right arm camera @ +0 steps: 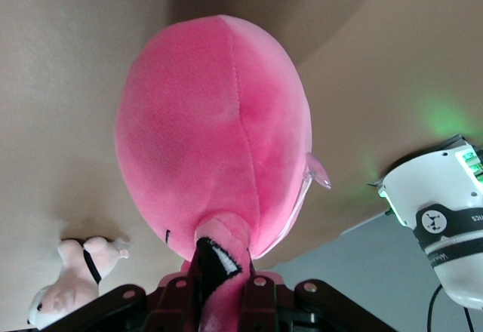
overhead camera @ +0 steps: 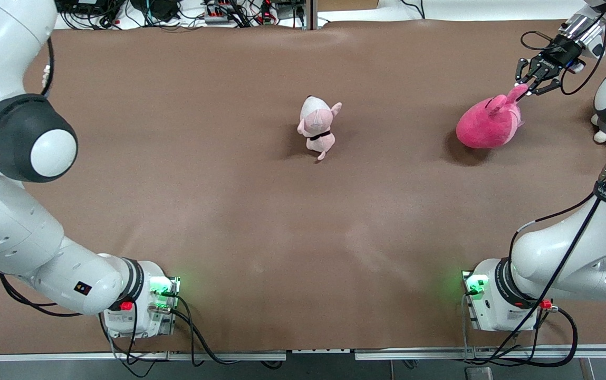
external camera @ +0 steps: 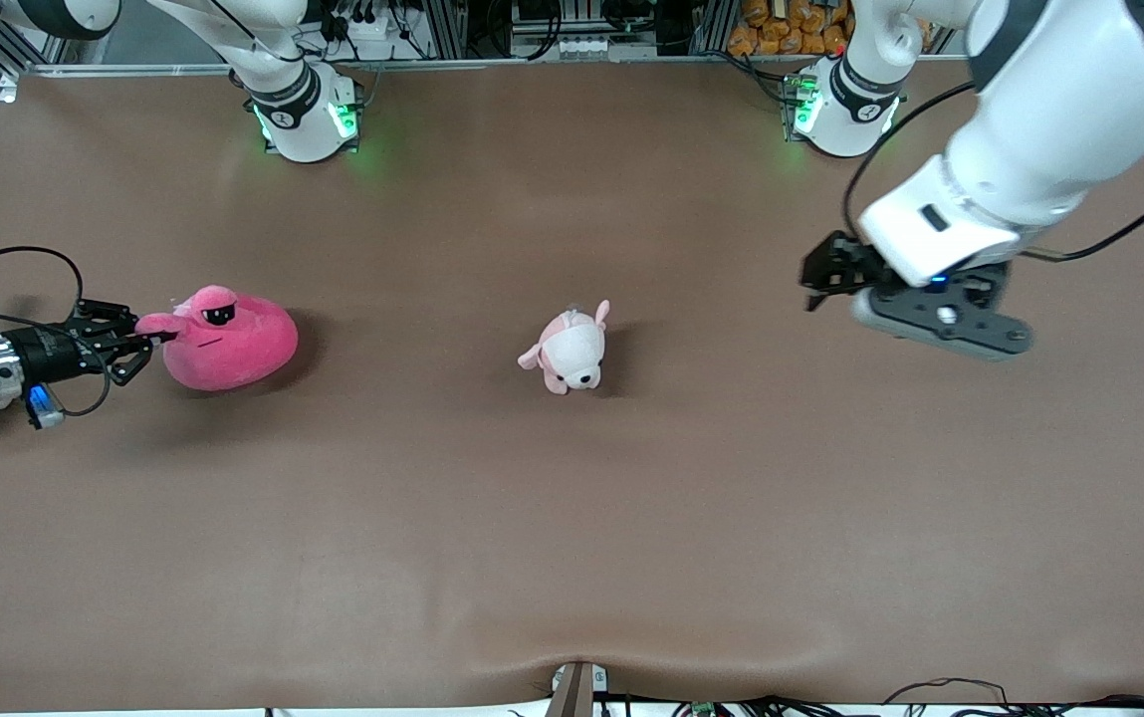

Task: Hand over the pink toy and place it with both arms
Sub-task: 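Return the left arm to rest while the right gripper lowers the toy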

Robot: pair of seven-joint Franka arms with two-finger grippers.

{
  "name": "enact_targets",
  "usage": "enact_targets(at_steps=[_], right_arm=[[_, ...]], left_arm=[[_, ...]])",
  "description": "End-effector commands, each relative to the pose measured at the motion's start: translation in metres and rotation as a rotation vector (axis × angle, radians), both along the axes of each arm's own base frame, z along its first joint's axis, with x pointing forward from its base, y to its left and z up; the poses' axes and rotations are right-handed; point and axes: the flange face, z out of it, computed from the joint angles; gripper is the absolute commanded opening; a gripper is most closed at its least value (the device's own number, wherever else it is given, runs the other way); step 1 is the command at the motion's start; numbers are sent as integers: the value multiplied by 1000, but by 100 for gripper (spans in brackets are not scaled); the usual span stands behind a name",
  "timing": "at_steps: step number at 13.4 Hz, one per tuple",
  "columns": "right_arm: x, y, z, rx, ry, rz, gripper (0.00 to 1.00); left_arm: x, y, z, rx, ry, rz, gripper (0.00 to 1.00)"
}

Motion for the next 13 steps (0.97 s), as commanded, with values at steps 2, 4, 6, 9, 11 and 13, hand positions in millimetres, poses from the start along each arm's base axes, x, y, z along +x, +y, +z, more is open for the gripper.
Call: enact_targets(at_steps=[2,4,6,9,11,13], right_arm=[[2,-25,-13,22,-30,-35,0],[5,-28,-26,28,-62,-18,0],[5,-30,-33,28,-60,-20,0],[5,-32,-38,36,-97,12,43],[5,-32,-40,46,-121,46,100],[6,-32,-36,43,-124,51,100]], left_arm=[[-2,57,8,69,41,79,100],[-2,111,28,49,18,145,100],[-13,129,35,45,56,148,100],[-38,154,33,33,99,183,100],[-57,175,26,14,90,194,100],[-69,196,21,31,96,170,100]])
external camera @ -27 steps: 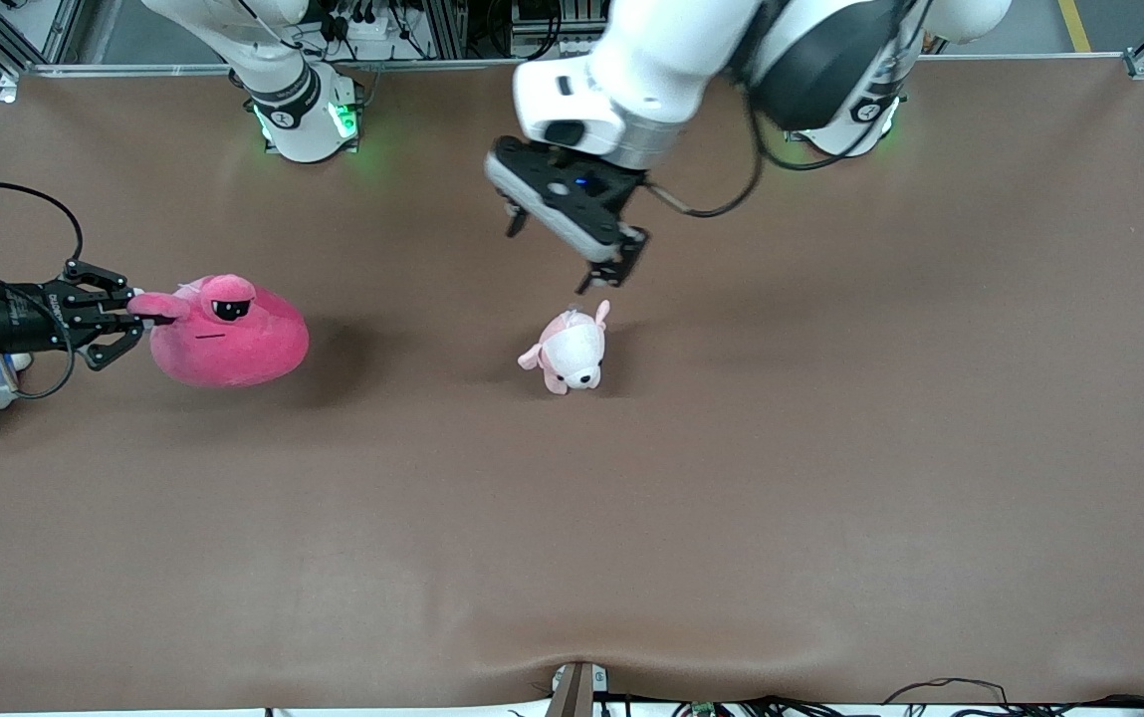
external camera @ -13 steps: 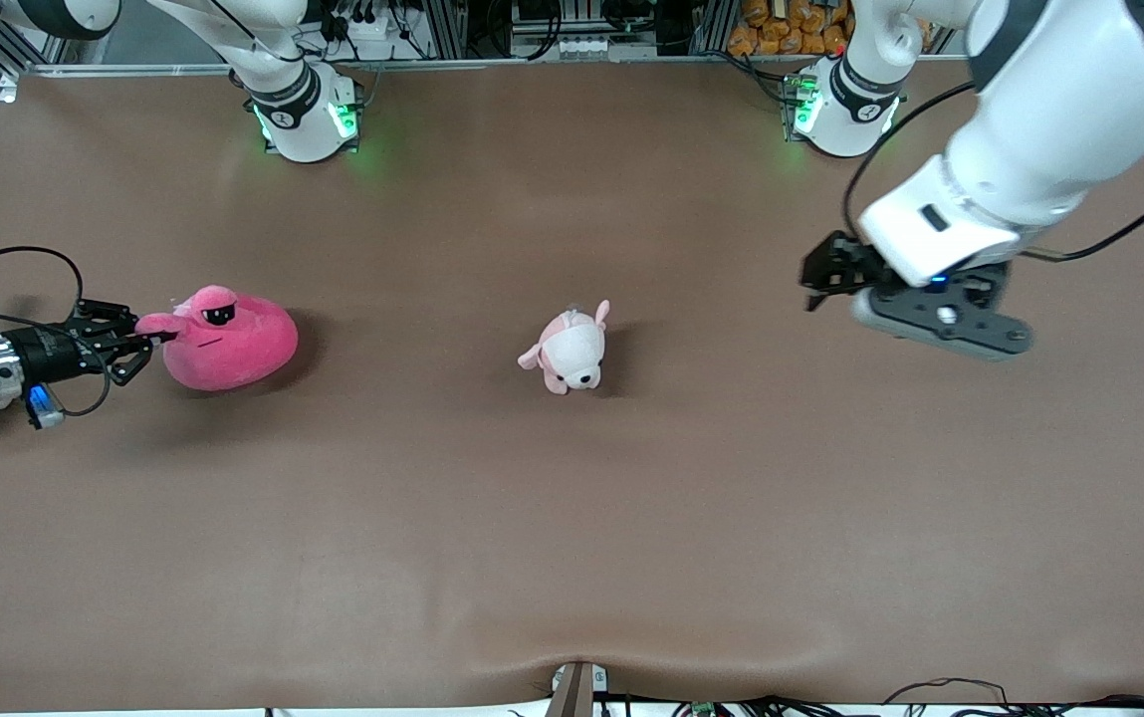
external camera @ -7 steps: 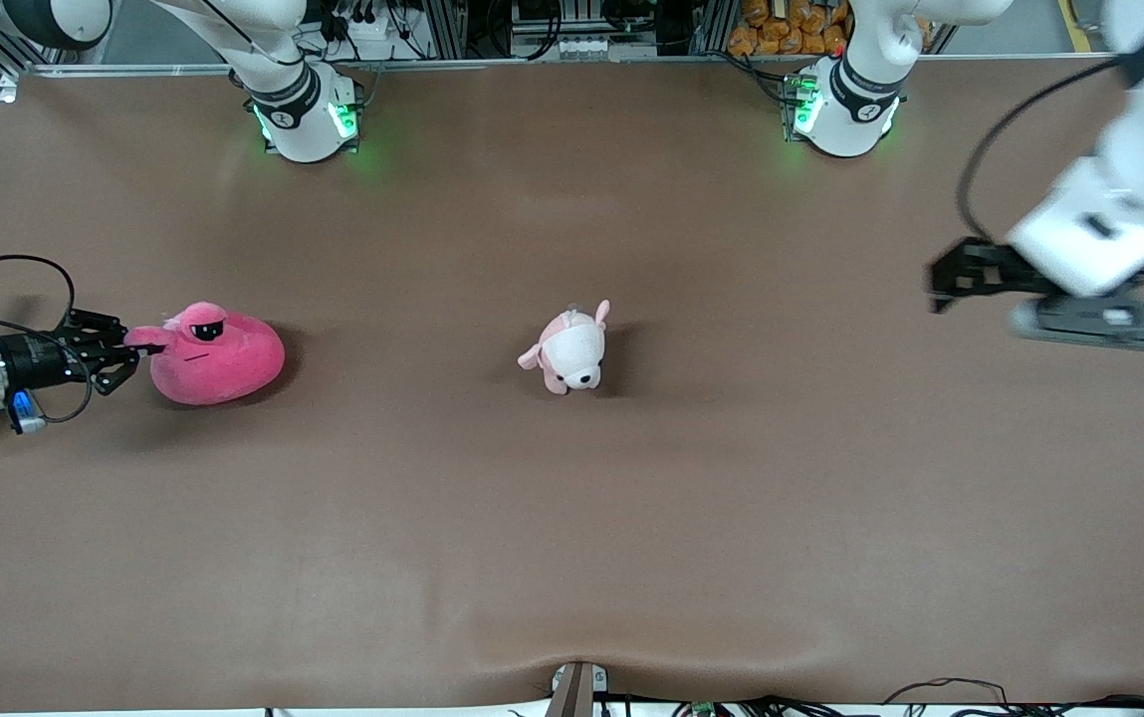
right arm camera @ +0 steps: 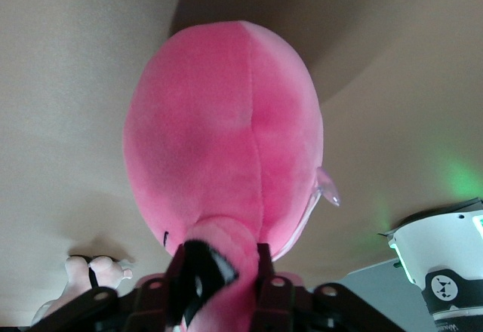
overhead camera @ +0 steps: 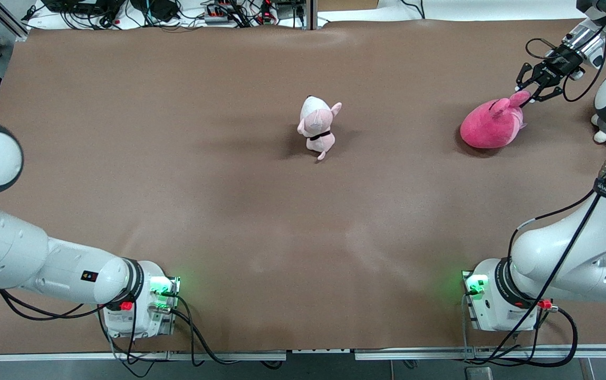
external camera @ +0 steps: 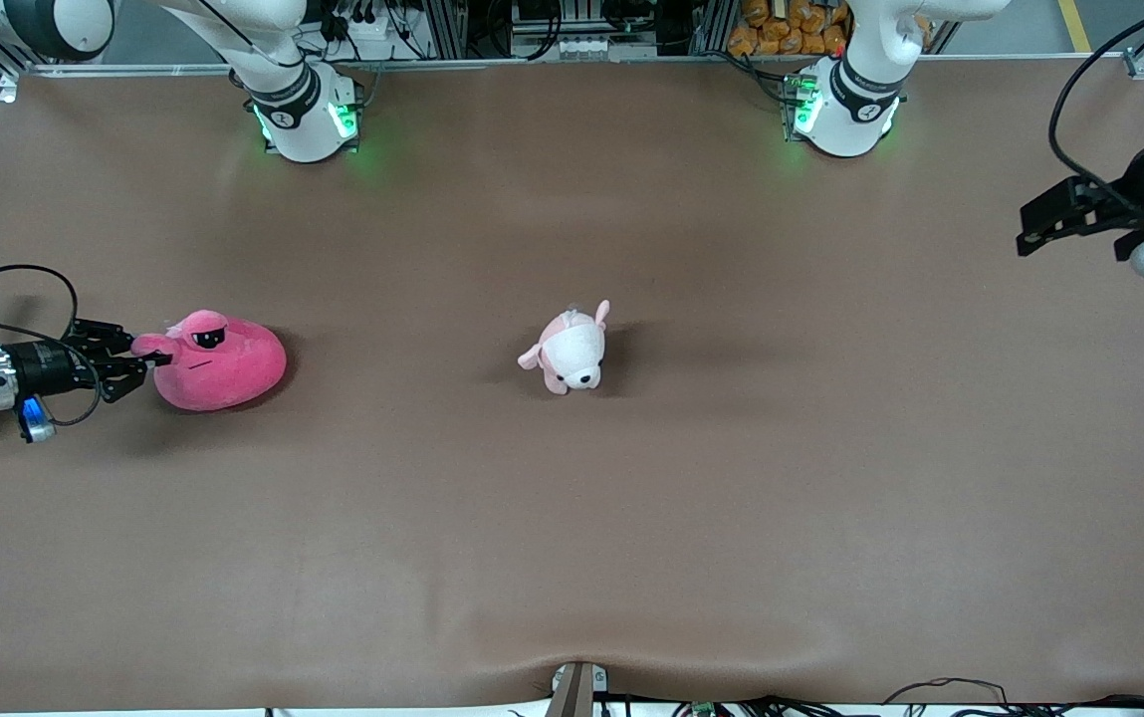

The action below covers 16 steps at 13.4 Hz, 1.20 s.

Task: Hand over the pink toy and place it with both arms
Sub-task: 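Return the left arm to rest while the right gripper lowers the toy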

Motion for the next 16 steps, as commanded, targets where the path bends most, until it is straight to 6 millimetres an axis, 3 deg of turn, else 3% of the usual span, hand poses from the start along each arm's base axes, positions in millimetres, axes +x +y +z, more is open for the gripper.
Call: enact_targets(at_steps=[1,2,3,7,9,11,16], right_arm=[[5,-1,1,6,-17,21,100],[5,0,2,5,-18,23,100],[5,0,2,7,-18,22,100],[10,0,16,-1,-39,28,100],[13,-1,27,-14,-55,37,100],[12,-2,51,-26,-84,40,100],[7,3,104,-65,-148,121,100]], left_arm=[[-23,31,-5,5,-6,-25,100],[-20,49,-7,6,-6,-34,100],[-20,51,-8,10,-6,-40,100],[-19,49,-11,40,6,-50,100],[-17,45,-2,51,-15,-55,100],[-9,38,9,59,-39,-68,100],[-8,45,5,54,-29,-56,100]])
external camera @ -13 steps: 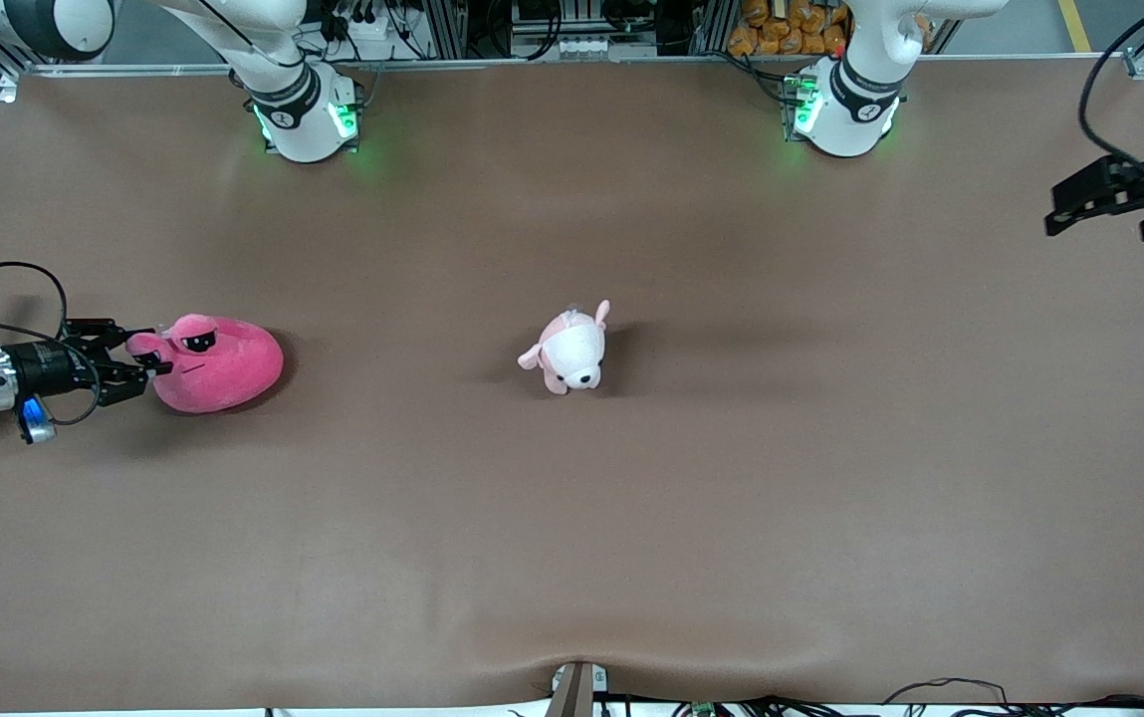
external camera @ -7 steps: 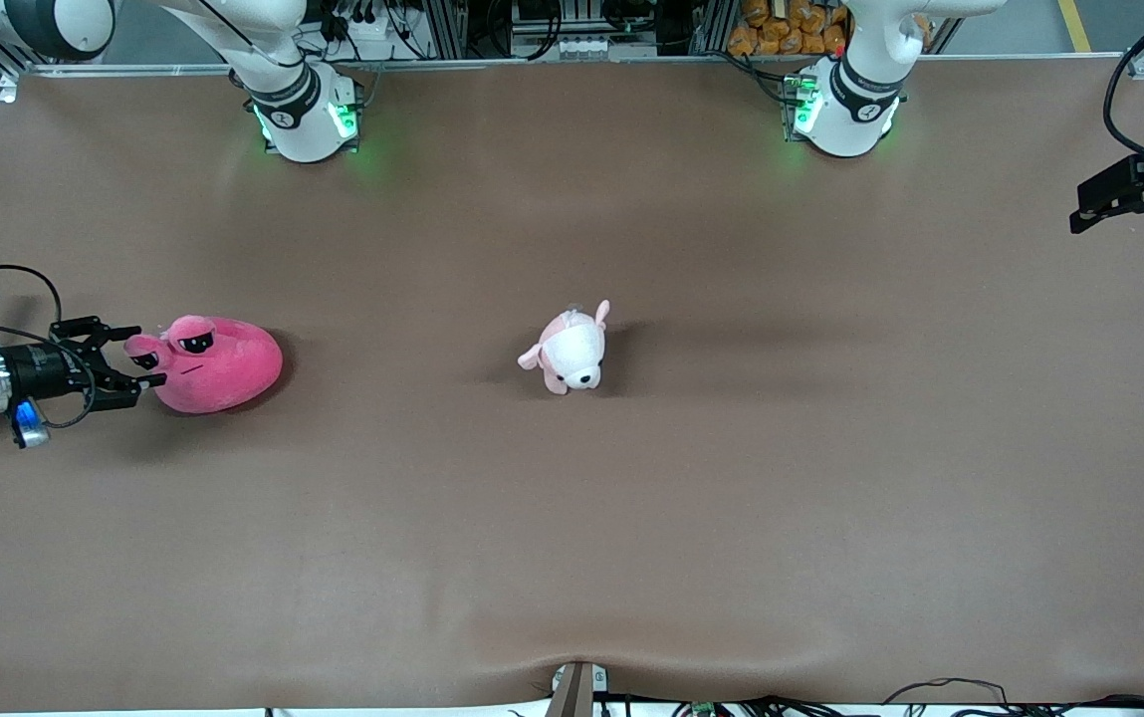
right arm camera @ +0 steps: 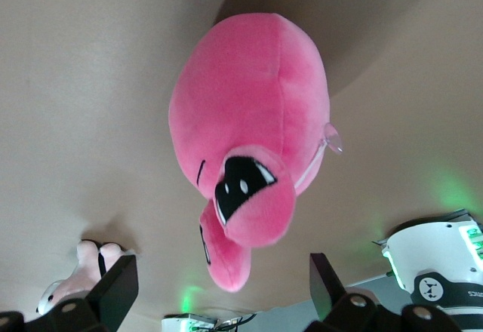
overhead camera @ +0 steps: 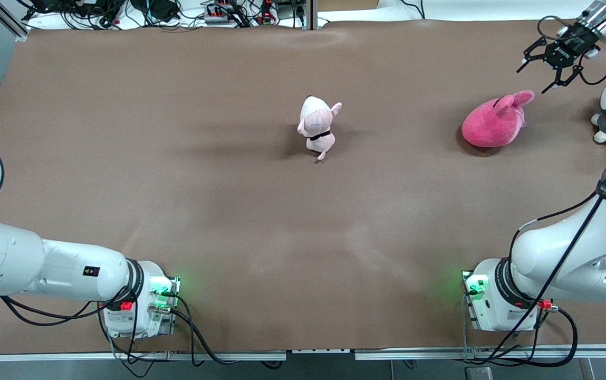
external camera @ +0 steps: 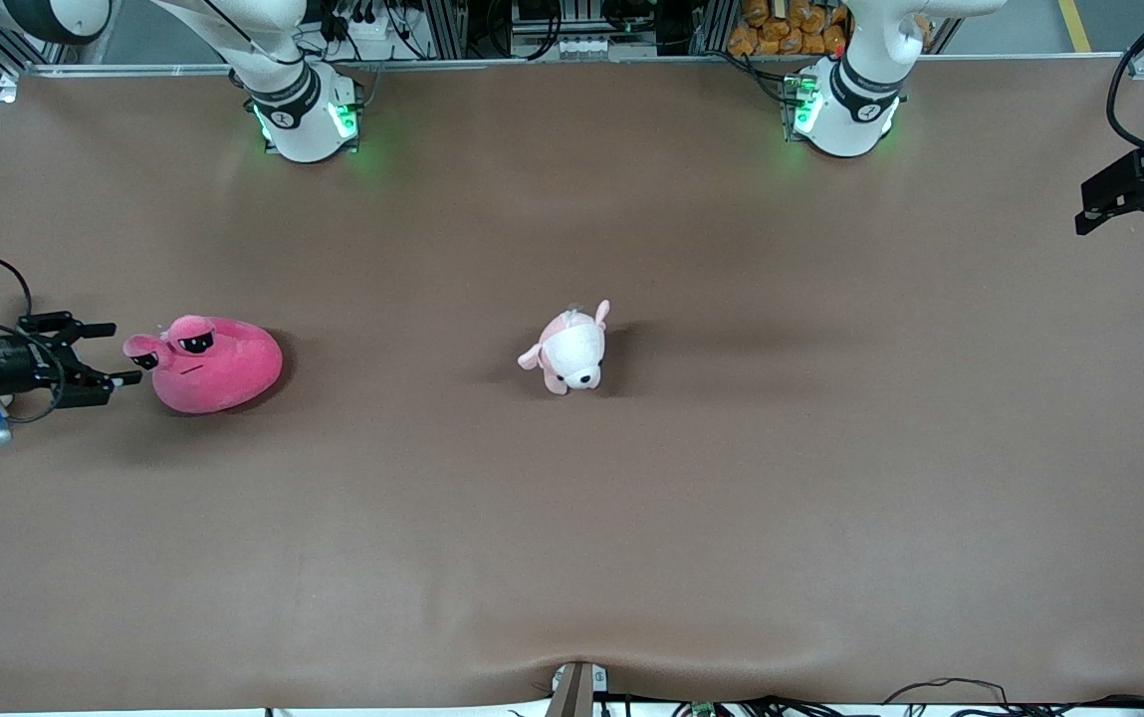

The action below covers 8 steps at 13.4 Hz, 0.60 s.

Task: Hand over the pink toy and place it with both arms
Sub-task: 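Open the right gripper and withdraw it from the pink toy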

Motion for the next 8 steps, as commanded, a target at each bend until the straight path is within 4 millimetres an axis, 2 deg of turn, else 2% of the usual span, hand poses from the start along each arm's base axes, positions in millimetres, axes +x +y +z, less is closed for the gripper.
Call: enact_targets(at_steps=[1,3,4,6,8], right_arm=[[-5,10,39,-26,-82,138,100],[-5,16,55,-13,-153,244,100],[-4,28,66,-10,-179,285,100],[-3,60,92,-52,-209,391,100],[-1,102,121,-116,-239,493,100]], left_arm=[[5,4,-1,21,5,5,100],[5,2,-1,21,5,5,100],[6,3,-2,21,6,6,100],[8,3,-8,19,19,18,100],[8,4,-11,18,35,16,100]])
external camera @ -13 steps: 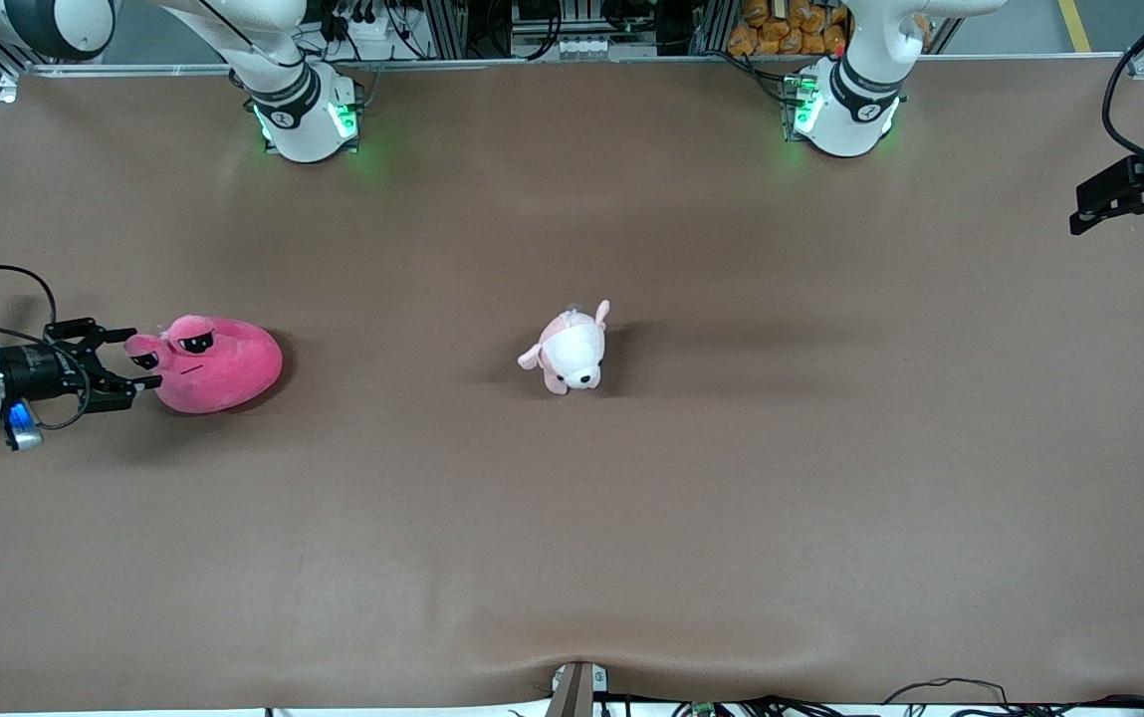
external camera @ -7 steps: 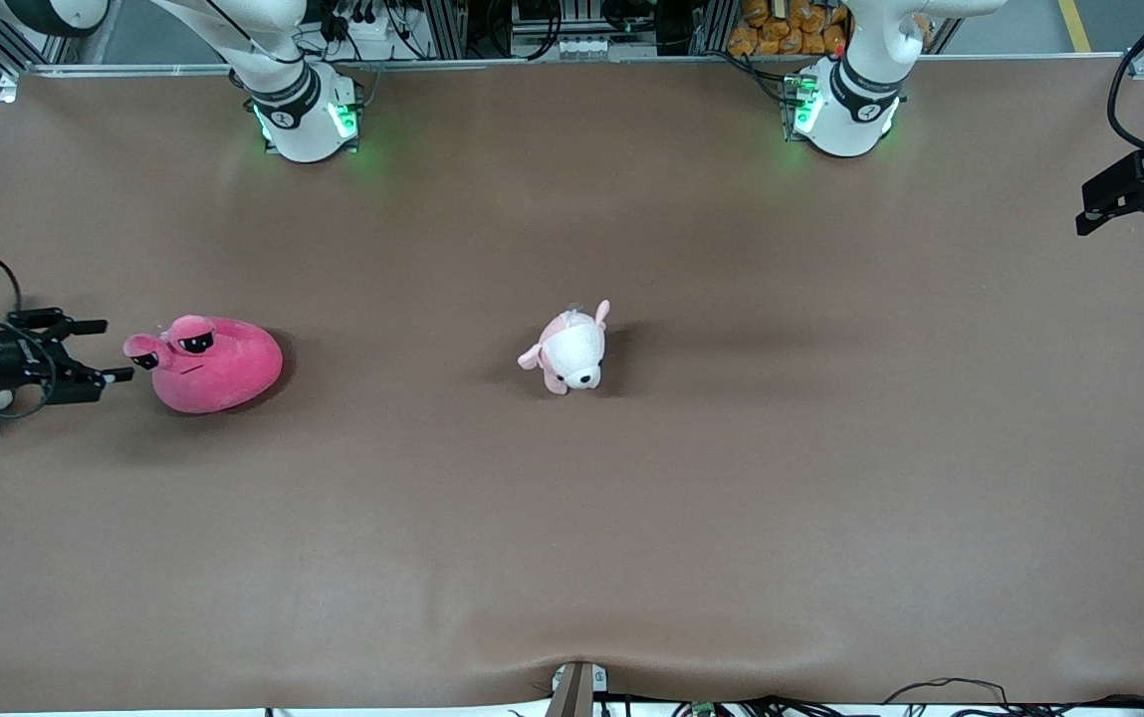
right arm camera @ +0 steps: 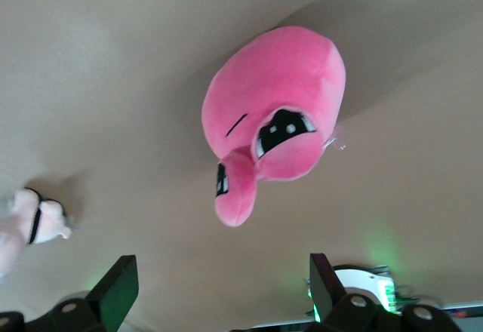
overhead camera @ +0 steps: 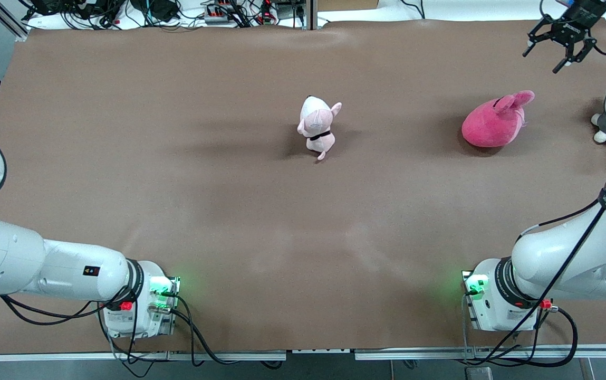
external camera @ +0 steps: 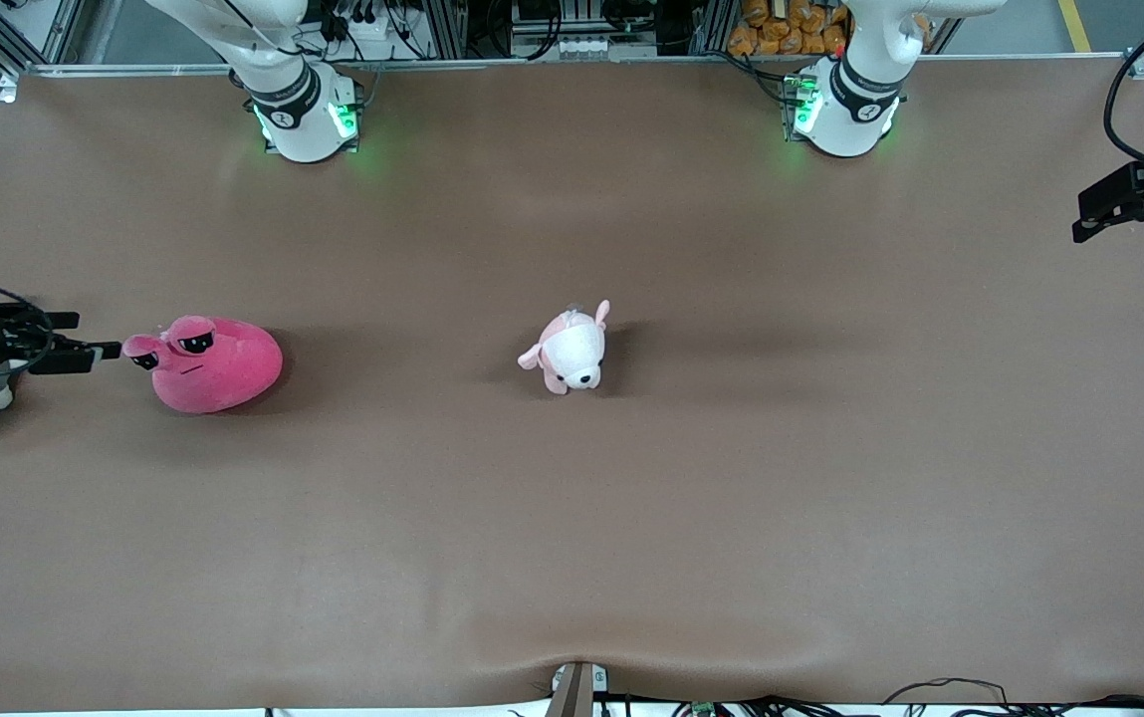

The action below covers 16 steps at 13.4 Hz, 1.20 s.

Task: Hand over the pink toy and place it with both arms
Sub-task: 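Open the right gripper and withdraw it from the pink toy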

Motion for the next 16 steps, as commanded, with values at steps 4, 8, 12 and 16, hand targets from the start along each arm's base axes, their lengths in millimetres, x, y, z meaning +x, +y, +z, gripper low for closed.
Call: enact_targets(at_steps=[4,8,12,16], right_arm=[[-36,66,93,-135,-128,225,100],[-61,70,148,-191,-251,361,100],[-101,87,171,-241,-362,422,100],[-109,86,185,-246,-367,361,100]], left_arm=[[2,18,-2,-2,18,22,100],[4,10,-3,-16,19,13,100],[3,3,-1,-36,16,36,100],[0,7,-2,-85,36,105,100]])
